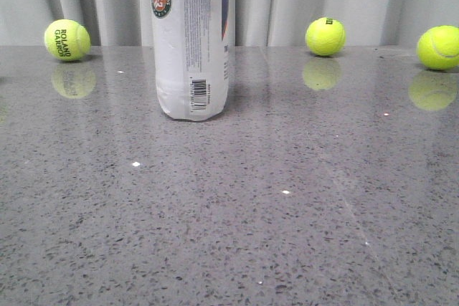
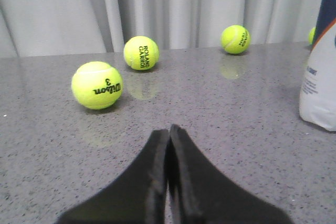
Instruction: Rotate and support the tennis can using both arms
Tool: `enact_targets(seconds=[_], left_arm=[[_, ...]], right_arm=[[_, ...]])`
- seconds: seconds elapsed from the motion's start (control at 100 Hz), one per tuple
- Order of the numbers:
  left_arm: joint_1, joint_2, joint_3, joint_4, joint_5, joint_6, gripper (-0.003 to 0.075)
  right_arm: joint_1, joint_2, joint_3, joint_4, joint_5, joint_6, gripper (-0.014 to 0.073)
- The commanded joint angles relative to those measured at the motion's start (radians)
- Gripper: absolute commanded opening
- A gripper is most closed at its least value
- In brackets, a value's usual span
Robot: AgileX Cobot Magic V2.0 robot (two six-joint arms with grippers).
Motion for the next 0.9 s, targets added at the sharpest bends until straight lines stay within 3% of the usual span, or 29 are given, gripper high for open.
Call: enact_targets(seconds=[0.0,0.34,0.55,0.89], left_arm=[[0.033,-0.037,0.005,0.003,-0.076,-0.013,-0.0020],[0.095,-0.229,0.129,0.009,-0.016,-0.013,-0.0020],[0.104,-0.224,0.140,0.009,0.050,-0.013,-0.0020],[0.104,-0.224,0.140,-0.029,0.052,-0.013,-0.0020]], right_arm=[[-0.005,0.005,-0.025,-0.006,-0.071,-0.003,-0.0067],[-0.005,0.005,-0.025,-0.006,-0.071,-0.003,-0.0067],[-0.005,0.006,-0.025,-0.006,-0.072,-0.003,-0.0067],[-0.005,0.006,-0.025,-0.006,-0.072,-0.003,-0.0067]])
